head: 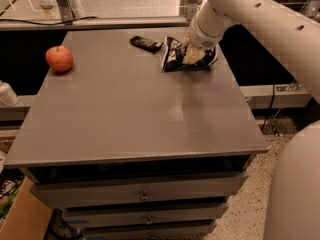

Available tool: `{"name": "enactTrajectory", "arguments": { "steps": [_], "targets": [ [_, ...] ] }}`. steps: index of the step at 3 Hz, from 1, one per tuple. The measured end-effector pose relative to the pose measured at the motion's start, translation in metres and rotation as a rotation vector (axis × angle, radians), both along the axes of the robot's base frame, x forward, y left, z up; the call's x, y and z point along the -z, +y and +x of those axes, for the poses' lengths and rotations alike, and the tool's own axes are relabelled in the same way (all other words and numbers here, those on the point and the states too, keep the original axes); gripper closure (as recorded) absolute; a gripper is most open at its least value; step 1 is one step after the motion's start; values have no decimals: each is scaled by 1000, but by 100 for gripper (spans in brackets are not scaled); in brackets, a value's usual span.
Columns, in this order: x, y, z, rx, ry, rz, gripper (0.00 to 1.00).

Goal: Move blue chip bag near apple

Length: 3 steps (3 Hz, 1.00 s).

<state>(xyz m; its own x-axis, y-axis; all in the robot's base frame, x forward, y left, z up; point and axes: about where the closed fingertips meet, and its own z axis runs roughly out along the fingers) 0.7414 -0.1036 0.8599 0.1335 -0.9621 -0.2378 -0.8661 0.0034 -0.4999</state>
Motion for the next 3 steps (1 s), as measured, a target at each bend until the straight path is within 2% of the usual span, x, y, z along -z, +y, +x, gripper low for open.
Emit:
{"name": "enactTrajectory", "arguments": {
  "steps": [1, 2, 3],
  "targets": [
    [-19, 28, -13, -55, -6, 16, 88],
    [-39, 68, -33, -136, -13, 43, 100],
    [-59, 129, -60, -245, -25, 96, 100]
  ]
}}
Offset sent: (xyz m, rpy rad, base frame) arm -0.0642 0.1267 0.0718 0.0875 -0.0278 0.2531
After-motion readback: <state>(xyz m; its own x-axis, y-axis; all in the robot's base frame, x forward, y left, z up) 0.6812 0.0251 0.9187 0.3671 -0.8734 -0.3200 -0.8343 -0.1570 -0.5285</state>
